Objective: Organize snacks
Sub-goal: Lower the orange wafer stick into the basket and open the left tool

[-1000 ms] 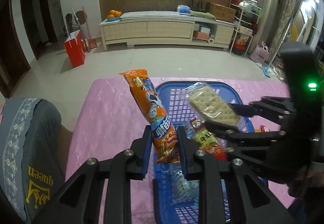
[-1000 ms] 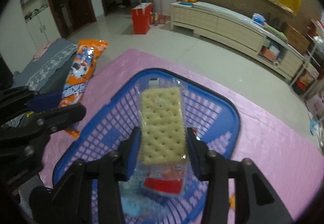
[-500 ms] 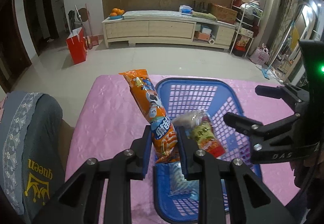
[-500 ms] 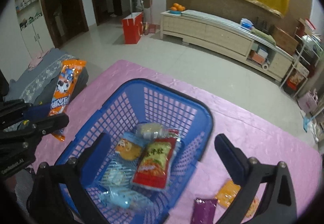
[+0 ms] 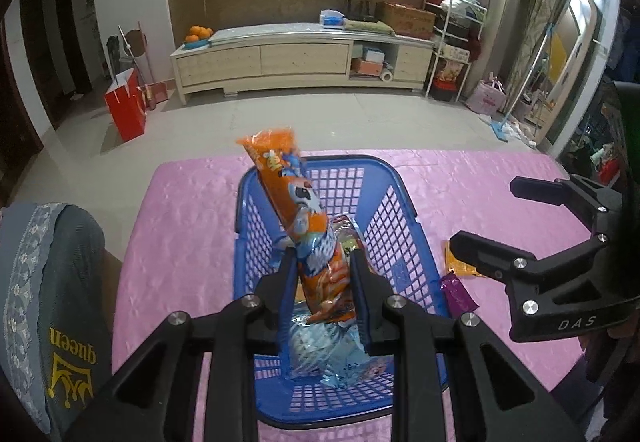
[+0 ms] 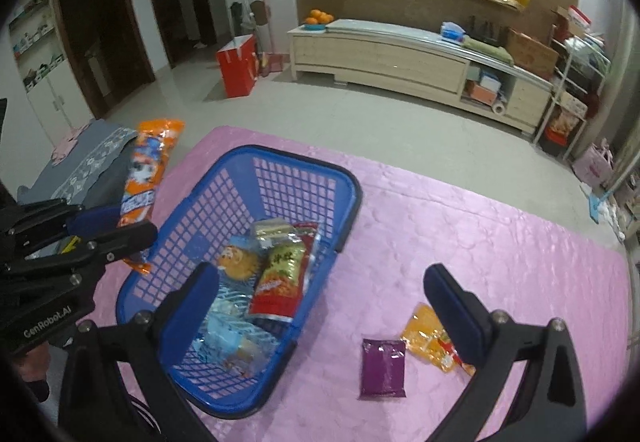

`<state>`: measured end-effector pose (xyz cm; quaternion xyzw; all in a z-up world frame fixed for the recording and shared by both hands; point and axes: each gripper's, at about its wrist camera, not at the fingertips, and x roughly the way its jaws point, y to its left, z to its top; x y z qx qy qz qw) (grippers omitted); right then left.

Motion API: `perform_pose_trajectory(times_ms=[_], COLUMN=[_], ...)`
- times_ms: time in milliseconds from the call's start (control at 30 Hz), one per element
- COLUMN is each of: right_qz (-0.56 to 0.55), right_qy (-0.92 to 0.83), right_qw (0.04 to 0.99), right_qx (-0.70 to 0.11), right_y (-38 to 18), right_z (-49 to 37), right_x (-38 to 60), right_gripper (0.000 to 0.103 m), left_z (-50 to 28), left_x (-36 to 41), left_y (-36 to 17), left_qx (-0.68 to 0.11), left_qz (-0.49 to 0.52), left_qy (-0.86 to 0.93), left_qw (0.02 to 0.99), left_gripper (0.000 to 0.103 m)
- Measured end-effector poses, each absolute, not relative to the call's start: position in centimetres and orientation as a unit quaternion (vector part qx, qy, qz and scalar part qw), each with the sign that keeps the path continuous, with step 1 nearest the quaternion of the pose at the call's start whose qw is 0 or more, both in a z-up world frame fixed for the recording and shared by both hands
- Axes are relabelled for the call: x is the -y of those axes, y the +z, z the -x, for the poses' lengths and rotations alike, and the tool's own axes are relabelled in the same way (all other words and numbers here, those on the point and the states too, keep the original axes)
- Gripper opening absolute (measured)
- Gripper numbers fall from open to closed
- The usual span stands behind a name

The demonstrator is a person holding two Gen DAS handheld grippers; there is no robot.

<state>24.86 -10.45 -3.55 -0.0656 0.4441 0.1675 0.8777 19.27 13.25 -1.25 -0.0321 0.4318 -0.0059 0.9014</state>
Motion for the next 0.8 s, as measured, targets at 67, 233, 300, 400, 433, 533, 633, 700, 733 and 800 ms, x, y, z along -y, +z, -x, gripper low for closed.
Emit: perform_pose_trajectory(times_ms=[67,233,300,400,433,533,633,700,733,800], right_qz=[0.062,0.049,0.047,0.045,0.045,0.047,0.051,0.050,0.049,0.049], right_qy=[0.165,0.161,0.160,0.164,0.167,0.174,0.177,0.177,0.176,0.177], right_qw=[0.875,0.875,0.875,0.875,0.876,0.877,0.875,0.875,0.875,0.876], right_qx=[-0.452,-0.453,-0.455,-0.453,-0.451,-0.446,-0.448,-0.448,-0.448,-0.446], right_y=[-4.1,-4.7,-4.9,-5.0,-5.0,-4.9,-4.9,-4.7,-4.6,-4.2], right_z=[-25.1,-25.7,-26.1,-26.2,-26.2,-25.8,-25.6,-25.5,-25.3,-24.9], right_x=[10.8,11.6,11.8,11.8,11.8,11.8,11.6,11.6,11.7,11.6], right_gripper=[0.103,0.103,0.103,0.103,0.103,0.103,0.103,0.103,0.103,0.103], left_z=[-19.6,-20.9,-21.7,-22.5,-22.5,-22.7,-22.7,-22.4,-22.1,-21.5], left_x=[-13.0,-13.1,-13.3,-14.0,-14.3,-15.0,-15.1,-15.0,-14.9,-14.4], left_y=[-1.5,-2.3,-2.9,-3.7,-3.8,-3.9,-4.0,-4.0,-3.8,-3.6], left_qx=[-0.434,-0.438,-0.442,-0.451,-0.451,-0.440,-0.443,-0.446,-0.445,-0.443], left_qz=[0.031,0.022,0.018,0.025,0.027,0.026,0.028,0.034,0.033,0.027], left_qy=[-0.009,-0.017,-0.015,-0.009,-0.009,-0.005,0.000,-0.005,-0.006,-0.007], left_qw=[0.900,0.898,0.897,0.892,0.892,0.898,0.896,0.895,0.895,0.896], left_gripper=[0.023,0.023,0.023,0.042,0.052,0.071,0.080,0.080,0.080,0.080])
